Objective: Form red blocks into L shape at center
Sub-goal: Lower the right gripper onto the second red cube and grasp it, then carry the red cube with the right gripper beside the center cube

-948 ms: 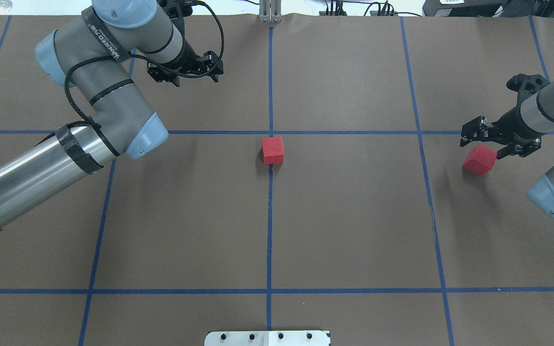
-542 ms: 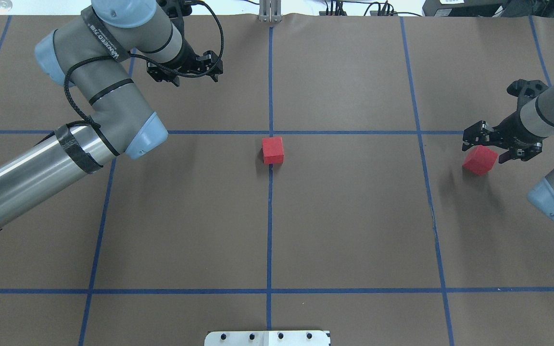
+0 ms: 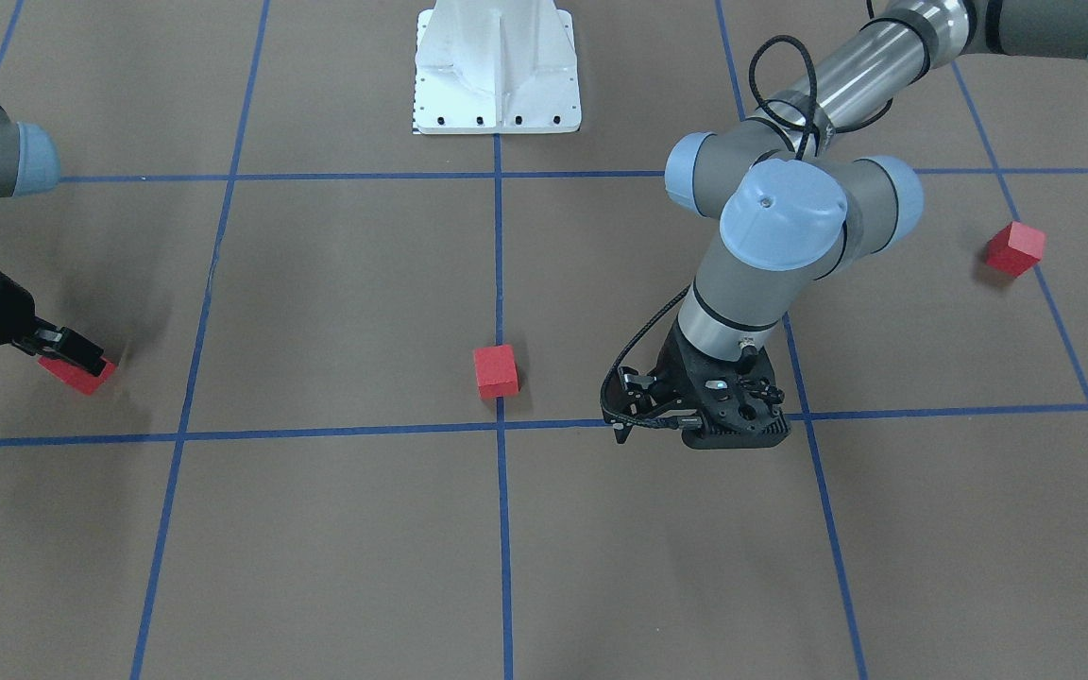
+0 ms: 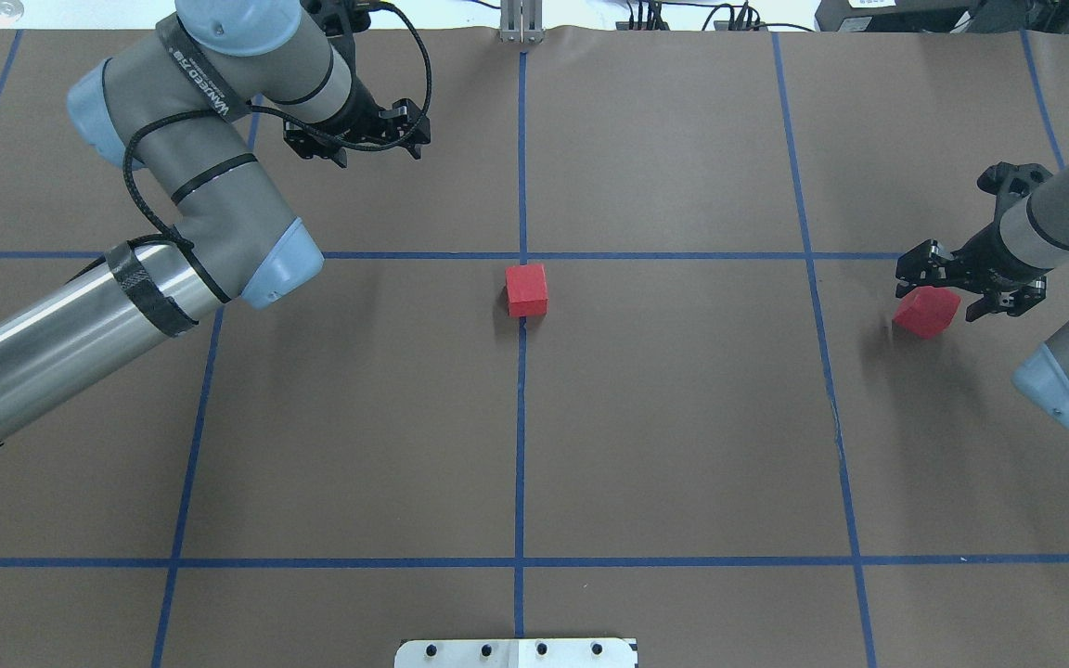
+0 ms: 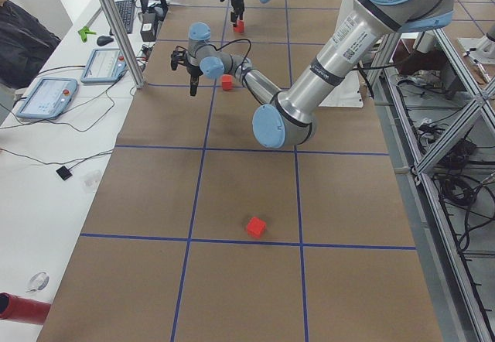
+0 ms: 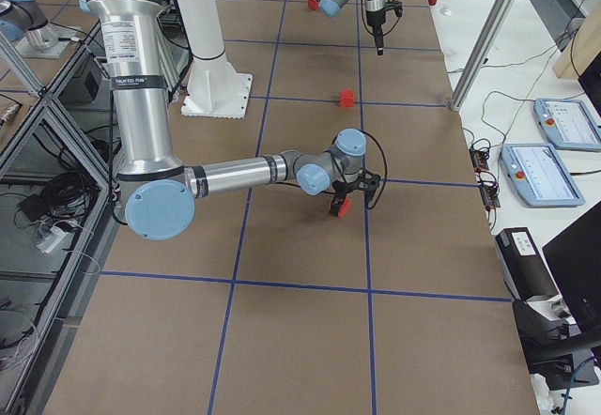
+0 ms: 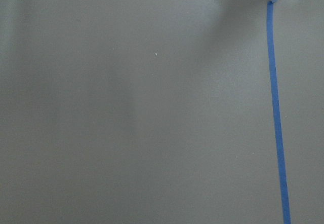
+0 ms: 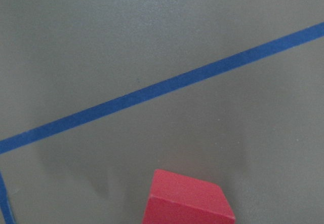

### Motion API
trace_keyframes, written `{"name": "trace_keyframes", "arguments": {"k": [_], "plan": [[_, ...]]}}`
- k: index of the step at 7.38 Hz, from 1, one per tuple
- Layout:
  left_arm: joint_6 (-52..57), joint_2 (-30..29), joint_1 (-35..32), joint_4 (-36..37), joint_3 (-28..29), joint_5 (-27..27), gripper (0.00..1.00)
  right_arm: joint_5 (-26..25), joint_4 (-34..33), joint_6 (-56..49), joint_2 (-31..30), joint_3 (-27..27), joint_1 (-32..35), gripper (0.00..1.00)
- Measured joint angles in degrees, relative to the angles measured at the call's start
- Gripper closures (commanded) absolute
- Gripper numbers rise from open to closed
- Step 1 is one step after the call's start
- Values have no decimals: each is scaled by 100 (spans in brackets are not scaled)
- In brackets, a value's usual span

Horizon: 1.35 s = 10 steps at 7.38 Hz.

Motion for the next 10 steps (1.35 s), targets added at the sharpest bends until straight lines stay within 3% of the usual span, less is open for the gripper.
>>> {"name": "trace_keyframes", "arguments": {"k": [1,2,3,5,8,10], "plan": [[2,0,-1,-1,0,0,0,-5,2,2,72,-113,-2,34],[3,0,-3,-1,0,3,0,-5,6,21,109,-171,-3,78],[3,0,-6,-1,0,5,0,0,7,49,118,-167,3,100],[3,0,-51,4,-2,-6,0,10,7,35,86,-33,14,100],[84,177,-342,9,-44,-259,0,53,-67,33,108,750,-66,100],[826,897,-865,15,-419,-751,0,-97,-91,42,523,1091,-541,100]]}}
